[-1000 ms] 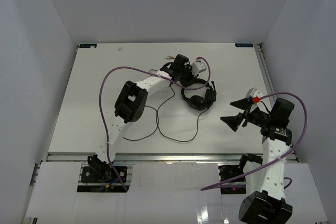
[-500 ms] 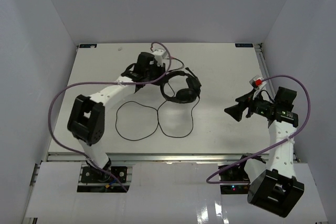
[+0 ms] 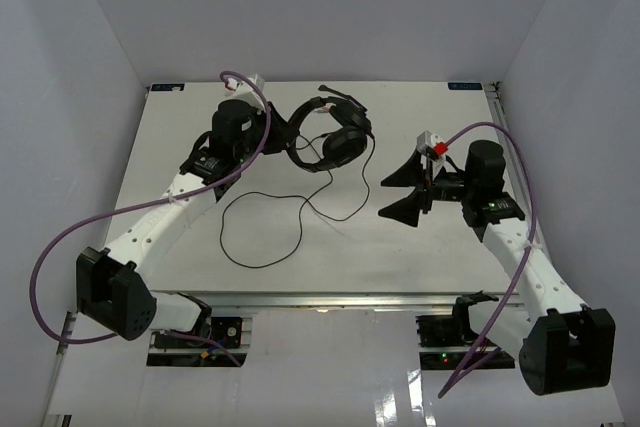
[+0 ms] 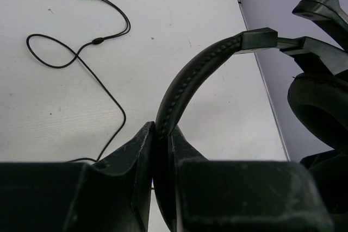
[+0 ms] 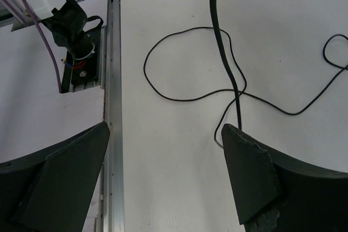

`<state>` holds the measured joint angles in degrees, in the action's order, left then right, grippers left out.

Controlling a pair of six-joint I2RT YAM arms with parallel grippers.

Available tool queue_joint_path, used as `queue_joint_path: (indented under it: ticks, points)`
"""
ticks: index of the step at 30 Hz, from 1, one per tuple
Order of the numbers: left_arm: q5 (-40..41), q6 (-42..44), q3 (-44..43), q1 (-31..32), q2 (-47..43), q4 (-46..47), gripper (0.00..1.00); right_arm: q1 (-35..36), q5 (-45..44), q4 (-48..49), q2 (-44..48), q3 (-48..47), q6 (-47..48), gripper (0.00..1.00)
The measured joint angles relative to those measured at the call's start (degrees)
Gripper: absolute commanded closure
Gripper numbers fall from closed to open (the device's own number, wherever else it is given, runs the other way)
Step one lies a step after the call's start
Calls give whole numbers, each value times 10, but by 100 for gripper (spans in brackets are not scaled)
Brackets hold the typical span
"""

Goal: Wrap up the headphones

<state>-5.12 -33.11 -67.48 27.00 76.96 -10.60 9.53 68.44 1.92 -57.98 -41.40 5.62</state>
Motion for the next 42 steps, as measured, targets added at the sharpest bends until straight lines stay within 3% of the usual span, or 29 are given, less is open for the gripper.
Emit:
queue_joint_path:
  ticks: [8,11,16,20,24,27,32,36,42]
  points:
    - [1,-33,0,-1,-41,-23,100,24,10,101,-132,-53,45,9]
    - [-4,-48,-2,-1,-49,-23,100,68,0,117,-170,-84,71,0]
    - [-10,-93,-7,-3,-51,-16,100,159,0,162,-230,-96,94,23]
    - [-7,-156,-7,-13,-52,-11,100,214,5,219,-240,-39,80,43]
    - [9,-241,-3,-42,-71,9,100,239,19,323,-212,51,15,59]
    - [26,-290,-2,-62,-89,34,100,240,31,437,-196,89,-78,61]
    - [31,-342,-20,-67,-82,74,100,256,35,625,-219,74,-280,61]
    - [30,-349,-53,-66,-56,79,100,270,26,683,-243,39,-397,60]
    - [32,-334,-108,-66,-40,72,100,277,9,716,-265,-5,-472,57]
